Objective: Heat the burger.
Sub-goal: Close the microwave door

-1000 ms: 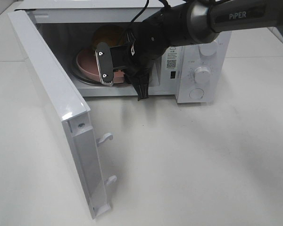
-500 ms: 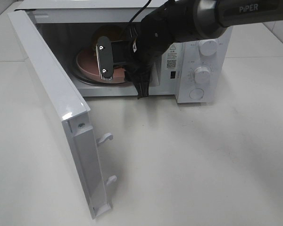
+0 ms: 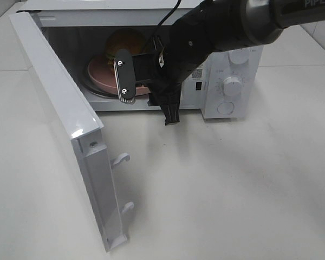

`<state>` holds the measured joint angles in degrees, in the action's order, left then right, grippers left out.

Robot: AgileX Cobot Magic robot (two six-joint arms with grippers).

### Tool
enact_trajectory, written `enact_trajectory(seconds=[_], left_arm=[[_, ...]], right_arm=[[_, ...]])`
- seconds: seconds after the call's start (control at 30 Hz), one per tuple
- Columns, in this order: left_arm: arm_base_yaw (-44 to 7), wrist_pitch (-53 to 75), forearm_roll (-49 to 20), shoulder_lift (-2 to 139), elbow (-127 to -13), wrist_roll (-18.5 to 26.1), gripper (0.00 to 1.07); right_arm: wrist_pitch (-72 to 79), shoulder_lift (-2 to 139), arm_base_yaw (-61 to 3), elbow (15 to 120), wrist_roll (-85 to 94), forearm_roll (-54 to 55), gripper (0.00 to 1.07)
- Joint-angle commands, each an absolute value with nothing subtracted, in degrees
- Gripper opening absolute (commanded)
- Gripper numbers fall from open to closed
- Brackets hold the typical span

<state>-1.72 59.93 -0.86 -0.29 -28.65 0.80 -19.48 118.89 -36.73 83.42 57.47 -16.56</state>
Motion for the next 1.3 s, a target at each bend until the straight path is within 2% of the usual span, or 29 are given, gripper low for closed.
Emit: enact_trajectory(seconds=[0.03, 0.43, 0.5, 0.6, 0.83, 1.07, 1.3], left_arm=[[-1.55, 59.42, -1.09, -1.49, -28.42, 0.92, 0.98], [-1.55, 59.42, -1.09, -1.49, -28.42, 0.92, 0.98], [-1.55, 59.42, -1.09, -1.49, -28.42, 0.92, 0.98], [-1.55, 59.42, -1.09, -1.49, -28.42, 0.92, 0.98], [-1.55, 59.42, -1.09, -1.49, -28.42, 0.92, 0.98], [-1.55, 59.42, -1.09, -1.49, -28.42, 0.92, 0.98], [-1.55, 59.42, -1.09, -1.49, -28.42, 0.92, 0.98]], right_arm=[[-17.48, 115.39, -36.96, 79.01, 55.63, -16.21, 0.51], [-14.67, 107.43, -36.96, 69.61, 45.44, -16.27, 0.64], [-15.13, 104.79, -36.96, 67.44, 36.55, -16.27, 0.69], [-15.24, 104.05, -36.96, 66.86, 33.58, -16.27, 0.7], [-15.41, 97.63, -36.96, 61.99, 14.5, -16.5, 0.8], [-17.82, 92.07, -36.96, 58.21, 6.3, -16.56, 0.79], [-27.16, 84.57, -36.9, 55.63, -4.58, -16.56, 0.77]])
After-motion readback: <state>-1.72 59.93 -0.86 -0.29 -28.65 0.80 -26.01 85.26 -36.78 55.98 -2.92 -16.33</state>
